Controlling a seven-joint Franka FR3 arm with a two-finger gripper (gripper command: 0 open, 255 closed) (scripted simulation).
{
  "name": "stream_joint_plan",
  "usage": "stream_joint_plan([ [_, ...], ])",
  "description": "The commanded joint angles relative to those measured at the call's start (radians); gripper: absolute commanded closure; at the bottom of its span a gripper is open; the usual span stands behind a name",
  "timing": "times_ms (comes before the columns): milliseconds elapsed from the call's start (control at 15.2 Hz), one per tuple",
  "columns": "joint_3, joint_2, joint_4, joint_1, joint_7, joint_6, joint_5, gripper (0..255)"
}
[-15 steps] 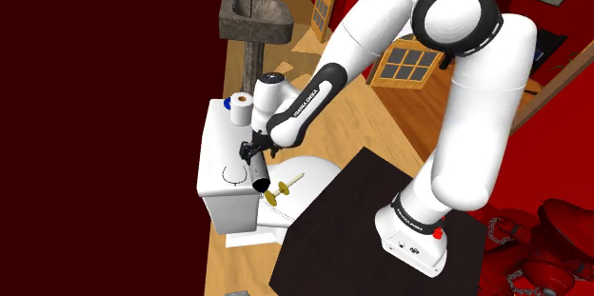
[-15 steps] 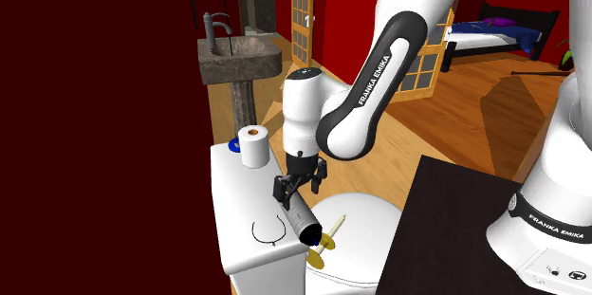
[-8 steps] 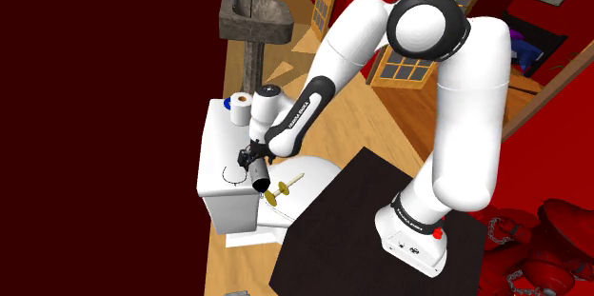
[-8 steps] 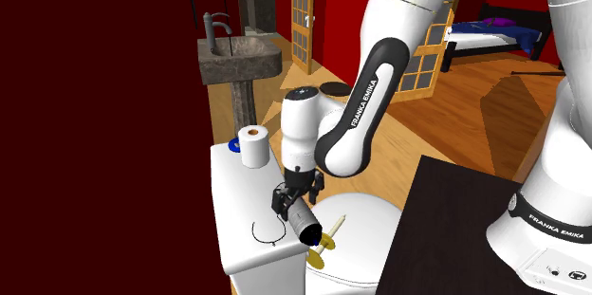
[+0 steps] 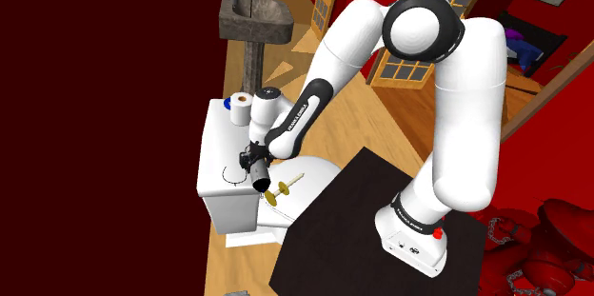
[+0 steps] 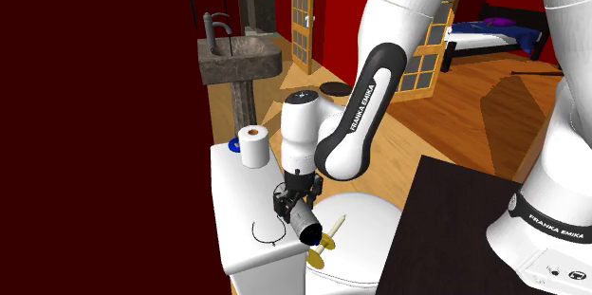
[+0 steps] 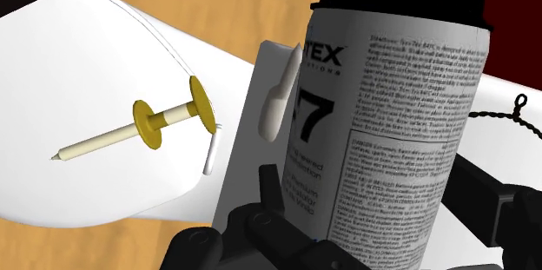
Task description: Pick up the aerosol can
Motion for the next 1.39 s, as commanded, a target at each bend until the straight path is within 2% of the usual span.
stream_joint_plan([
  [0, 0.0, 0.003, 0.0, 0.0, -0.001, 0.001, -0.001, 255],
  [198, 0.0, 0.002, 0.001, 0.001, 0.001, 0.0, 0.0, 255],
  [1320, 0.076, -0.212, -0.049, -0.058, -0.056, -0.164, 0.077, 255],
])
